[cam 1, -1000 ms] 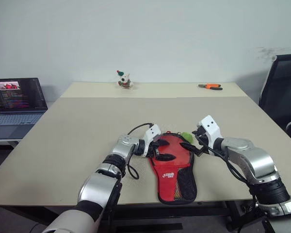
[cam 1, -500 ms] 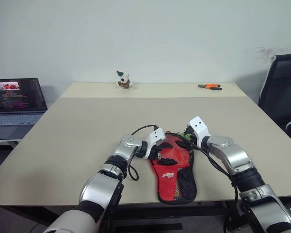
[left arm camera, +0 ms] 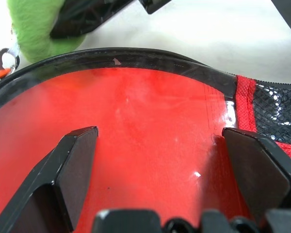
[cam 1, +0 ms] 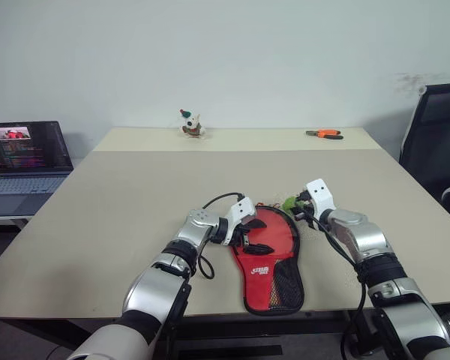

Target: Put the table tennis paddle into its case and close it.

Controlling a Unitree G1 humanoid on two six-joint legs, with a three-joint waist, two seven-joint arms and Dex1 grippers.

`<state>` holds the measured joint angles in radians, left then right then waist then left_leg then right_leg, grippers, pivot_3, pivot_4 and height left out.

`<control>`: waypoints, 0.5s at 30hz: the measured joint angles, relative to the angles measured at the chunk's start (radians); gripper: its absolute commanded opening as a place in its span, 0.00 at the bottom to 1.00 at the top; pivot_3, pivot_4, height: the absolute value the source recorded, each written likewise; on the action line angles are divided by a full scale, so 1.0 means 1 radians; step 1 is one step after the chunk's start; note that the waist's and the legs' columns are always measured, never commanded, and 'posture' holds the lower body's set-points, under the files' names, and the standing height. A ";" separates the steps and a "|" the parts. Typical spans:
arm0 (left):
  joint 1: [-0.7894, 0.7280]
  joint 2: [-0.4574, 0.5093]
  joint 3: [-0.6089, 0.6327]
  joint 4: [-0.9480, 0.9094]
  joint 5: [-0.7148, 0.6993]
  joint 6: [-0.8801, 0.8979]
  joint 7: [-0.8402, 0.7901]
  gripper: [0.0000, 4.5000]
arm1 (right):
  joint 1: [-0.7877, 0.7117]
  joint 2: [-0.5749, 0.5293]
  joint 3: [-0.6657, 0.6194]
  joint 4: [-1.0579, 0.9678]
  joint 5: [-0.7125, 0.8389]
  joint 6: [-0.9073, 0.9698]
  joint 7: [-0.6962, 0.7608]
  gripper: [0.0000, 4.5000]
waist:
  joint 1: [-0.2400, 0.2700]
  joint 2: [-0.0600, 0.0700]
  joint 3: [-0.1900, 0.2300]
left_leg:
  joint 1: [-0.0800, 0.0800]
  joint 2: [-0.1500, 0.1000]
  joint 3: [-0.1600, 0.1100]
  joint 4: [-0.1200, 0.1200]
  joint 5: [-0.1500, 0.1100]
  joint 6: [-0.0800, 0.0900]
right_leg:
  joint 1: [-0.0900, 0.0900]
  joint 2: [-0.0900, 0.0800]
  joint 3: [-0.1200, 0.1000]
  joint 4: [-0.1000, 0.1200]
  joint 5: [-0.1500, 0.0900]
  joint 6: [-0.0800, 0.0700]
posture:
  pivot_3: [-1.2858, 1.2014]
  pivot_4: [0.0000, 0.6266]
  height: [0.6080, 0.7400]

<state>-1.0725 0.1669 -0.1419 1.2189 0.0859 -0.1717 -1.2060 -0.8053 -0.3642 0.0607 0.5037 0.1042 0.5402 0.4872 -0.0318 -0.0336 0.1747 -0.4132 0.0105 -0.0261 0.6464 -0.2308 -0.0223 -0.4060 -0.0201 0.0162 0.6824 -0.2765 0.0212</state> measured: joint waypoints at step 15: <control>0.004 -0.025 -0.012 0.013 0.019 -0.008 0.049 1.00 | 0.121 -0.094 -0.002 -0.276 -0.002 0.153 0.034 0.01 | 0.009 0.003 -0.004 | 0.002 -0.001 -0.001 0.000 0.000 0.000 | 0.003 0.000 0.000 0.000 0.000 0.000 | 0.52 0.24 1.00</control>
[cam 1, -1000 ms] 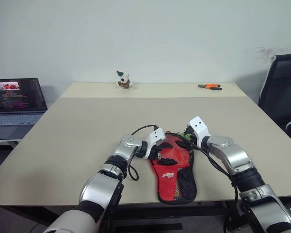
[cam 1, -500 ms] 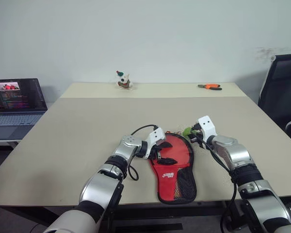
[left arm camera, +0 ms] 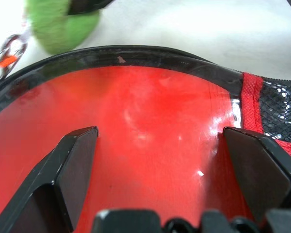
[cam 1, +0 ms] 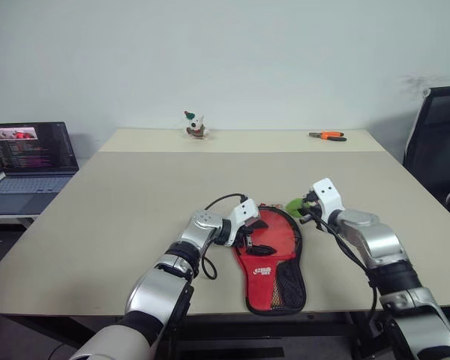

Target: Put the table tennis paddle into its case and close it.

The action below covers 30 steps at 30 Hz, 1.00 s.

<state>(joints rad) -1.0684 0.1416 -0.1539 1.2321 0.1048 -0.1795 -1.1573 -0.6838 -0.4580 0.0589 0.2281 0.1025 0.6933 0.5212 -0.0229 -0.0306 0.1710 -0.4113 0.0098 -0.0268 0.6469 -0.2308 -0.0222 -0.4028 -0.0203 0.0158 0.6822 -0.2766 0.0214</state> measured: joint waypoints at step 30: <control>-0.029 -0.060 0.003 0.039 0.021 0.037 0.057 1.00 | 0.847 -0.684 -0.128 -0.859 0.200 0.017 0.455 0.01 | 0.031 0.001 -0.001 | 0.011 -0.002 -0.002 -0.001 -0.001 0.001 | 0.016 -0.001 -0.001 -0.007 -0.006 0.009 | 0.52 0.24 1.00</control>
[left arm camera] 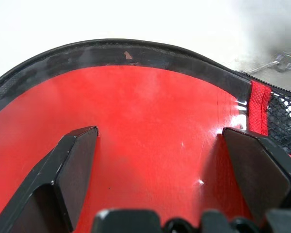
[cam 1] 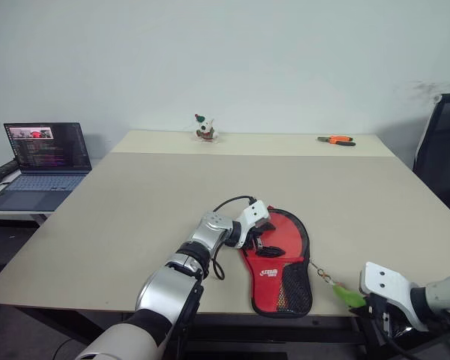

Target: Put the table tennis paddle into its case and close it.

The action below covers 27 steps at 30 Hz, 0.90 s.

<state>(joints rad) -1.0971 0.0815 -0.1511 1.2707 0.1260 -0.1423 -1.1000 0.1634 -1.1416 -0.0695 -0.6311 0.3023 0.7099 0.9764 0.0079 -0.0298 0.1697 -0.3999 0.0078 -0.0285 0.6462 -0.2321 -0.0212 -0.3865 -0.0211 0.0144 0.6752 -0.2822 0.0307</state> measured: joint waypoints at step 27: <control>0.001 -0.007 0.000 0.000 0.003 0.003 0.037 1.00 | 0.038 -0.057 -0.032 -0.297 0.466 0.196 0.114 0.01 | 0.001 -0.002 0.001 | 0.001 0.001 0.000 0.000 -0.001 0.000 | 0.002 0.000 0.000 -0.003 0.000 0.000 | 0.52 0.24 1.00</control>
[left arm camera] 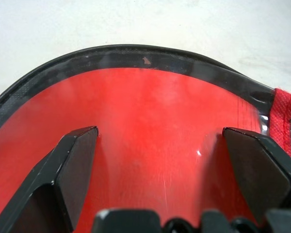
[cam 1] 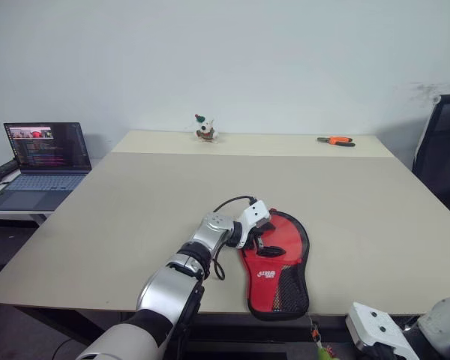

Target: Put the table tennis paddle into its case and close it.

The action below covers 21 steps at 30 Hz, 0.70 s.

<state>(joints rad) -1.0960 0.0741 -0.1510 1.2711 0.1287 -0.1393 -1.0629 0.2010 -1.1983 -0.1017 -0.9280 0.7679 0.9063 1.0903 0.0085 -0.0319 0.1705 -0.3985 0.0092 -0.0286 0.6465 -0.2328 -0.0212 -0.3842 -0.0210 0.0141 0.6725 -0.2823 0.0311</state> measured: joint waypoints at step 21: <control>-0.004 0.000 0.011 0.004 -0.004 -0.006 0.006 1.00 | -0.380 0.073 0.036 0.140 0.303 0.125 -0.211 0.63 | -0.002 -0.001 0.000 | -0.001 0.001 0.001 0.000 0.000 0.000 | -0.001 0.000 0.001 0.000 0.000 0.000 | 0.52 0.24 1.00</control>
<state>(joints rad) -1.1003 0.0737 -0.1399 1.2750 0.1246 -0.1449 -1.0570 -0.1794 -1.1255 -0.0659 -0.7882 1.0708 1.0312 0.8795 0.0064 -0.0331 0.1710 -0.3994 0.0099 -0.0281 0.6462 -0.2328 -0.0211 -0.3855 -0.0212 0.0146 0.6722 -0.2822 0.0311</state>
